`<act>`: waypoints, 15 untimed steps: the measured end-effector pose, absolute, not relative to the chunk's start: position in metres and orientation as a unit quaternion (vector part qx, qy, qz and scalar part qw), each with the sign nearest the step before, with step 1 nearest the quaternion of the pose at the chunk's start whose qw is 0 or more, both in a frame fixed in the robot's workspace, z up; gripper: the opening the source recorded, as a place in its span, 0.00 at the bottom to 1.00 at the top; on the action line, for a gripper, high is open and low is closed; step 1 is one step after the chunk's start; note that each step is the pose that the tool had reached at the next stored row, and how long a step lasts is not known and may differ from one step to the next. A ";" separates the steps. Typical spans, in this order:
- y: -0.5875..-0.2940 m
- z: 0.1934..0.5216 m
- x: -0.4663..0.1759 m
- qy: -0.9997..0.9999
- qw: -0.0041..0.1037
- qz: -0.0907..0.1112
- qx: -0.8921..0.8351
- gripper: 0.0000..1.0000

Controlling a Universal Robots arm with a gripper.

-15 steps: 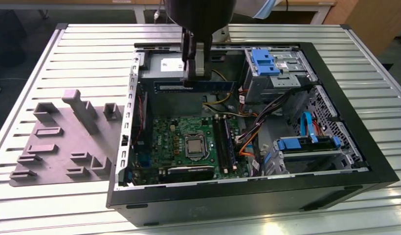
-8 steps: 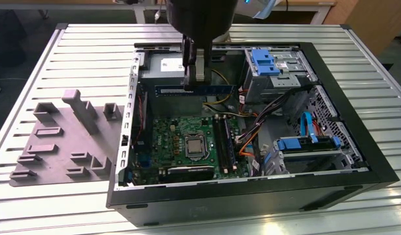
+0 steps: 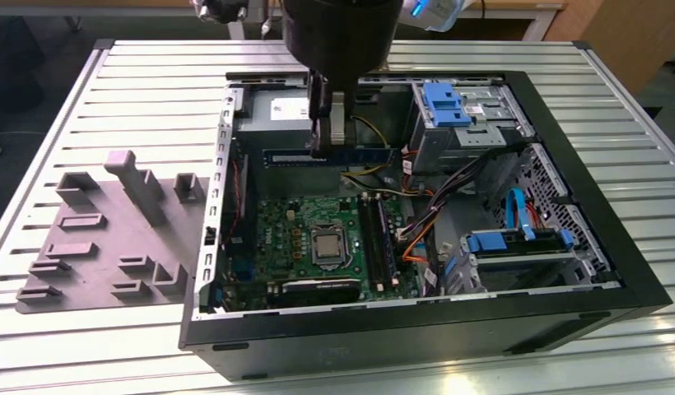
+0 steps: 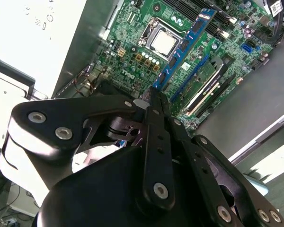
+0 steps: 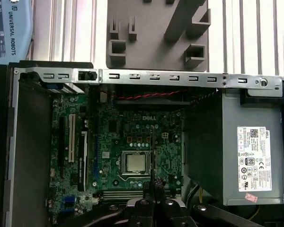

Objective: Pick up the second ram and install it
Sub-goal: 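Pick up the second ram and move it above second insertion slot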

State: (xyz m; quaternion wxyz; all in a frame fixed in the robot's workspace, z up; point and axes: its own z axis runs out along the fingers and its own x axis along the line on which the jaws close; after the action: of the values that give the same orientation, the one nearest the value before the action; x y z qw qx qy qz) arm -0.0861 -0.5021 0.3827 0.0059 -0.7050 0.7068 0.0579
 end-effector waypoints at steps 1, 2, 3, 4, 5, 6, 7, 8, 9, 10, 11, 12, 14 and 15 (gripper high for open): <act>-0.502 0.382 -0.086 0.707 0.006 0.058 -0.705 0.11; -0.502 0.381 -0.086 0.707 0.006 0.058 -0.705 0.11; -0.502 0.380 -0.086 0.707 0.006 0.058 -0.705 0.11; -0.502 0.379 -0.086 0.707 0.006 0.058 -0.705 0.11; -0.502 0.379 -0.085 0.707 0.006 0.058 -0.705 0.11; -0.502 0.378 -0.085 0.707 0.006 0.058 -0.705 0.11; -0.502 0.377 -0.085 0.707 0.006 0.058 -0.705 0.11; -0.502 0.377 -0.085 0.707 0.006 0.058 -0.705 0.11; -0.502 0.376 -0.085 0.707 0.006 0.058 -0.705 0.11; -0.502 0.376 -0.085 0.707 0.006 0.058 -0.705 0.11; -0.502 0.375 -0.085 0.707 0.006 0.058 -0.705 0.11; -0.502 0.375 -0.084 0.707 0.006 0.058 -0.705 0.11; -0.502 0.373 -0.084 0.707 0.006 0.058 -0.705 0.11; -0.502 0.373 -0.084 0.707 0.006 0.058 -0.705 0.11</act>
State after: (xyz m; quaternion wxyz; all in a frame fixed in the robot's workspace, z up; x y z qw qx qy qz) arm -0.0841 -0.5021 0.3728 0.0059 -0.7050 0.7068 0.0579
